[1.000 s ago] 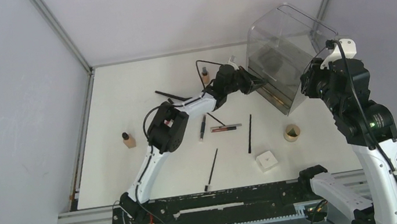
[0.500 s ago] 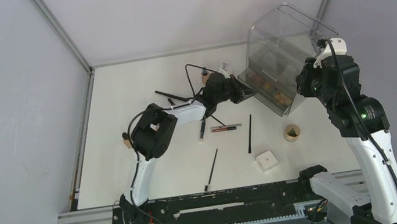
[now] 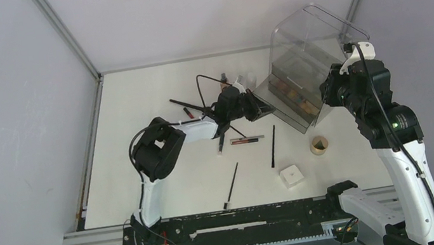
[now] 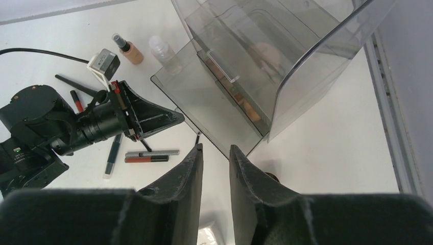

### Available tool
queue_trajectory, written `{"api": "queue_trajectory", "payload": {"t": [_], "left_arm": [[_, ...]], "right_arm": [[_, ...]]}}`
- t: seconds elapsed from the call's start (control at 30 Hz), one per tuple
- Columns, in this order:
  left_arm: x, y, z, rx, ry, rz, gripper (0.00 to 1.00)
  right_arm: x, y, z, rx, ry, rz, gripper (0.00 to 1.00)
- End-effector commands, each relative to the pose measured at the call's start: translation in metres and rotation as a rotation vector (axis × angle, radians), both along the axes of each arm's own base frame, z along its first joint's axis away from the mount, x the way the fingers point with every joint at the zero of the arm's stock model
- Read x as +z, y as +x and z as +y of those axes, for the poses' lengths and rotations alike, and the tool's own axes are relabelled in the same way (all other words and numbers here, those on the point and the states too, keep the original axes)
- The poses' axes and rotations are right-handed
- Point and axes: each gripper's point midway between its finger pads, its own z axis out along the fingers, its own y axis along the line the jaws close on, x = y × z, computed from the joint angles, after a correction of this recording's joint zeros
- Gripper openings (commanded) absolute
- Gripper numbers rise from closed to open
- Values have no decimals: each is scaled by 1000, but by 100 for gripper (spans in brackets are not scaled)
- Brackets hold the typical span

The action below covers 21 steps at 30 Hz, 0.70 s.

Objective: Organize the makeup
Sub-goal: Open the drawer in the storage box.

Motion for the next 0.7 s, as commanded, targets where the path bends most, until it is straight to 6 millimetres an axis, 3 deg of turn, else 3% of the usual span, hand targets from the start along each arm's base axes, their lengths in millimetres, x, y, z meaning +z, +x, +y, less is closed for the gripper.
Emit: {"api": "queue_trajectory", "payload": {"t": [0.0,0.23,0.4,0.67], "left_arm": [[16,-14,7,-67,12,-99,0],[14,-21,22,-91,16,-100,0],[8,-14,32,-79,79,-118,0],[21,-10,41,-60,145,-175,0]], "right_arm": [[10,4,5,3,42,-45,33],[7,4,2,-4,28,-38,33],[7,5,4,4,36,-39,32],[3,2,8,36,7,-23,32]]}}
